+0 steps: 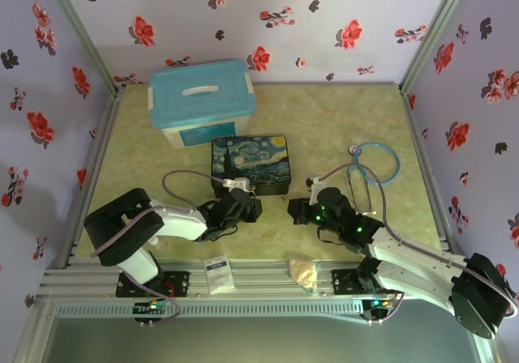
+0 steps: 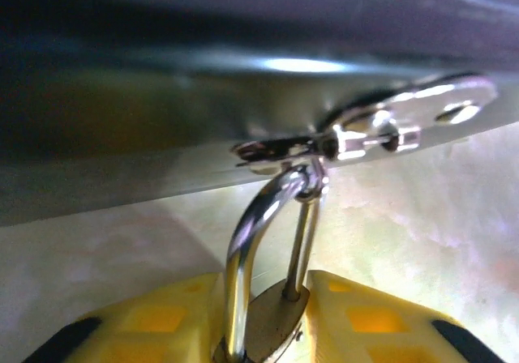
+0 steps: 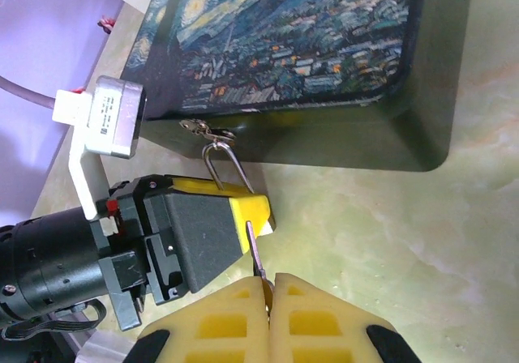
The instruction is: Unlock a padlock with a key
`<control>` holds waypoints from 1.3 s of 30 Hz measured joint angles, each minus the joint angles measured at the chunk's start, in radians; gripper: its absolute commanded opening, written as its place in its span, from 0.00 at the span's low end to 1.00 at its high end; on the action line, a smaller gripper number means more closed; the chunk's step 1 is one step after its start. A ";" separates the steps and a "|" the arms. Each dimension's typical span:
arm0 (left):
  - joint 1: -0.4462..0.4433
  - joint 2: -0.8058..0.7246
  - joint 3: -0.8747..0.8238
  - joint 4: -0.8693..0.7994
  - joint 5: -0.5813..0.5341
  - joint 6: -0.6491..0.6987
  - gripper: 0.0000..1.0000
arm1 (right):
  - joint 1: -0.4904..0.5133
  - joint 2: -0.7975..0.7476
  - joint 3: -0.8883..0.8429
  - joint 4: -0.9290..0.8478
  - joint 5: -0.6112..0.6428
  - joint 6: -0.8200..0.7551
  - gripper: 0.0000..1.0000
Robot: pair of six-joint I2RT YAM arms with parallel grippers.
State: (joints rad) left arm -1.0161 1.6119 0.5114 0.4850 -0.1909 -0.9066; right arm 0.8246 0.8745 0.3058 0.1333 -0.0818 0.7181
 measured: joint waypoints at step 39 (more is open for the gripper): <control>0.000 0.058 -0.121 0.432 0.038 -0.322 0.00 | -0.026 0.812 -0.185 1.132 -0.215 0.550 0.00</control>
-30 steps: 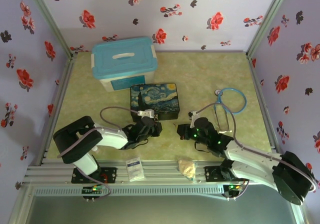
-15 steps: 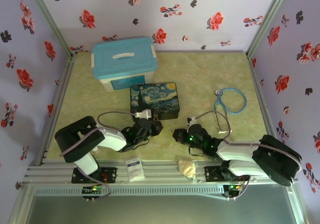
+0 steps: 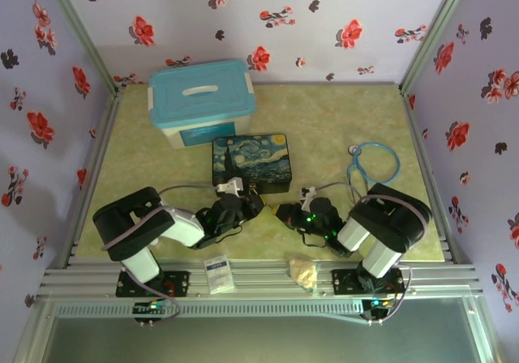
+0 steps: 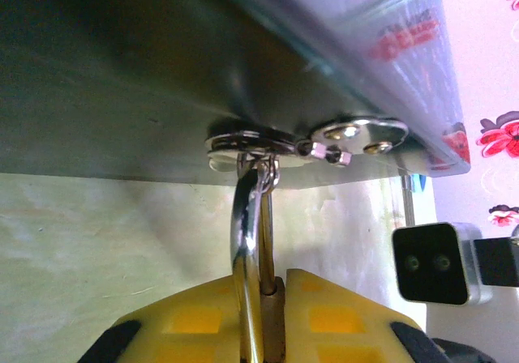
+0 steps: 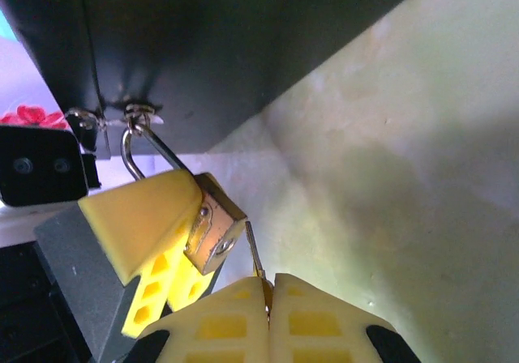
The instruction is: Unlock a padlock with a key
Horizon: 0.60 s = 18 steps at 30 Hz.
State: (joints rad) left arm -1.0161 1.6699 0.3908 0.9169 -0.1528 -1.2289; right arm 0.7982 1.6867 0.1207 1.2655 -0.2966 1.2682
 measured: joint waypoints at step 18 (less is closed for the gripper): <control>0.008 0.076 -0.001 0.149 -0.002 -0.083 0.00 | -0.026 0.030 0.004 0.077 -0.093 0.053 0.00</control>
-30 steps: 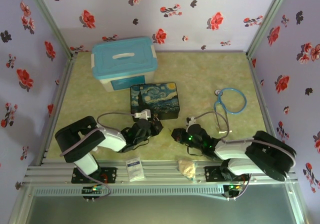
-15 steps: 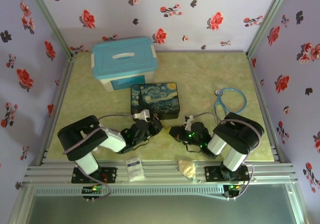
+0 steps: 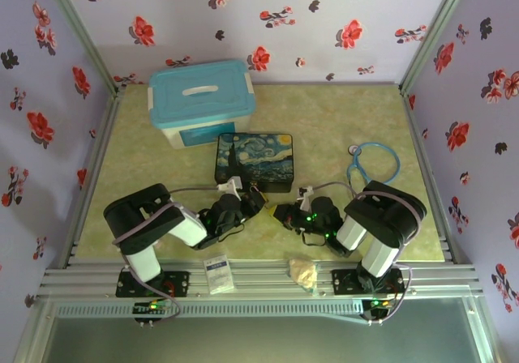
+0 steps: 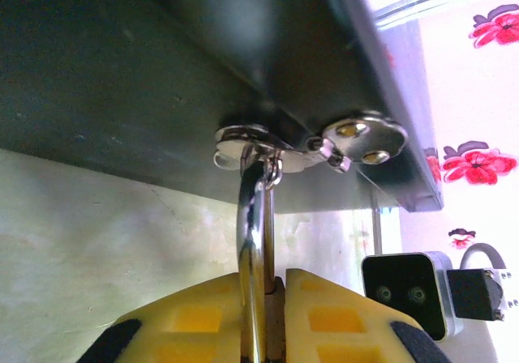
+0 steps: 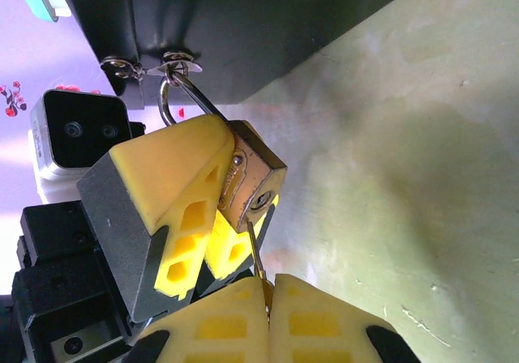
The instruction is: Unlock a padlock with a key
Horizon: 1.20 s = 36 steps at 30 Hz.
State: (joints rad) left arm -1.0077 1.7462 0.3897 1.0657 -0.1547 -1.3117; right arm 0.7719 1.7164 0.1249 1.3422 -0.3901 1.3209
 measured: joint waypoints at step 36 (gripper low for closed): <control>0.007 0.040 -0.015 0.123 -0.010 -0.108 0.00 | -0.113 0.025 0.050 -0.016 -0.127 -0.089 0.00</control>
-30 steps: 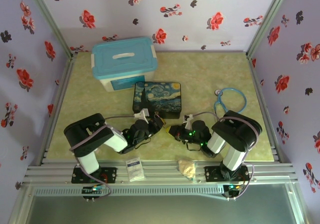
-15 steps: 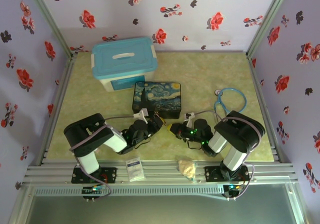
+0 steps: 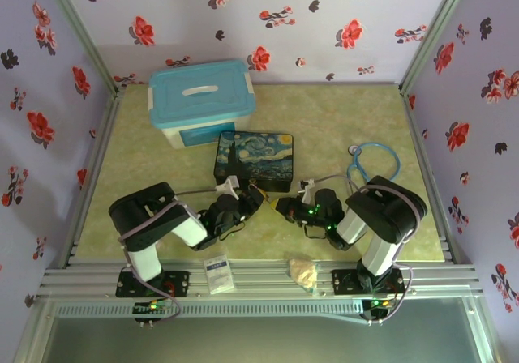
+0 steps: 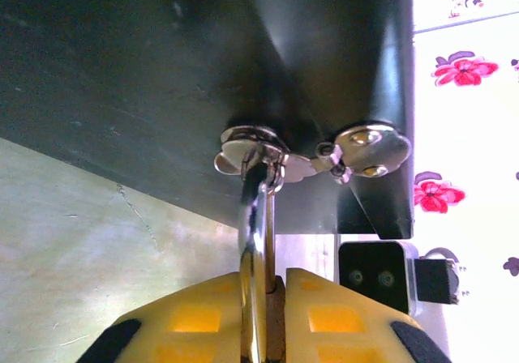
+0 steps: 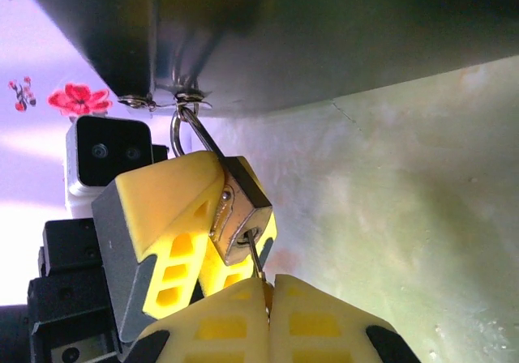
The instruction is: Unlock a padlock with a key
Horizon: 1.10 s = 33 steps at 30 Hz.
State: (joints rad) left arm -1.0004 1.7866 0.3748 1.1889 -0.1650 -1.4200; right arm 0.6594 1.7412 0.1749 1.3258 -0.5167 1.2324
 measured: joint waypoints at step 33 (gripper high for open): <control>0.002 0.002 0.018 0.030 -0.018 -0.041 0.00 | -0.003 -0.047 0.017 -0.033 0.014 -0.132 0.00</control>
State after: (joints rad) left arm -0.9981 1.7885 0.3927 1.2186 -0.1833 -1.4609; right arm 0.6567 1.6947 0.1921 1.2930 -0.5026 1.1000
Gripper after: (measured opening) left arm 0.137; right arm 0.048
